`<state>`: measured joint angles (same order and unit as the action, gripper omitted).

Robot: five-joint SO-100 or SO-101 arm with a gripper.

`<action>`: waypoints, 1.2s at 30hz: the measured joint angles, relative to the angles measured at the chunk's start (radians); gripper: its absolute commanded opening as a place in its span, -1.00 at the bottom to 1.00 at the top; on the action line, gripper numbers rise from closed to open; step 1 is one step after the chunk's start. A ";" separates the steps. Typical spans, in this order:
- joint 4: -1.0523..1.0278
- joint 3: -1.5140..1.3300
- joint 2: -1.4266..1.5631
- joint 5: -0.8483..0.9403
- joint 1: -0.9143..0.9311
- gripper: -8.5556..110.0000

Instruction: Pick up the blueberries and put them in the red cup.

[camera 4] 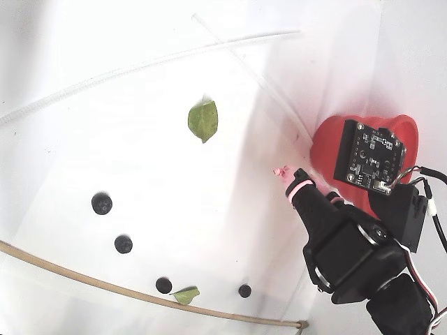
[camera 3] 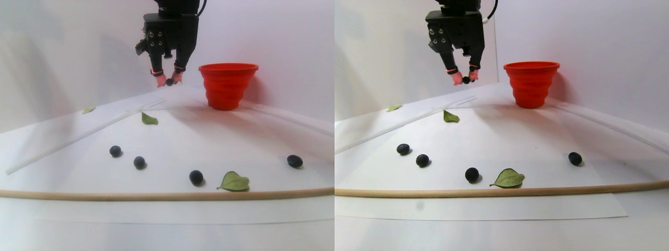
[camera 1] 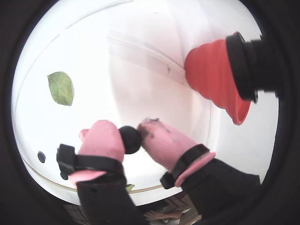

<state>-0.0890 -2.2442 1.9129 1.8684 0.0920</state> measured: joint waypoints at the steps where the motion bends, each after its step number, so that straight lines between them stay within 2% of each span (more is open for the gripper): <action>1: -0.005 0.000 0.009 0.000 0.005 -0.70; 11: -0.064 0.000 0.094 0.000 0.044 -0.70; 36: -0.064 0.060 0.100 -0.002 0.144 -0.70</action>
<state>-0.1534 -2.1844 2.0126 1.8669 0.2362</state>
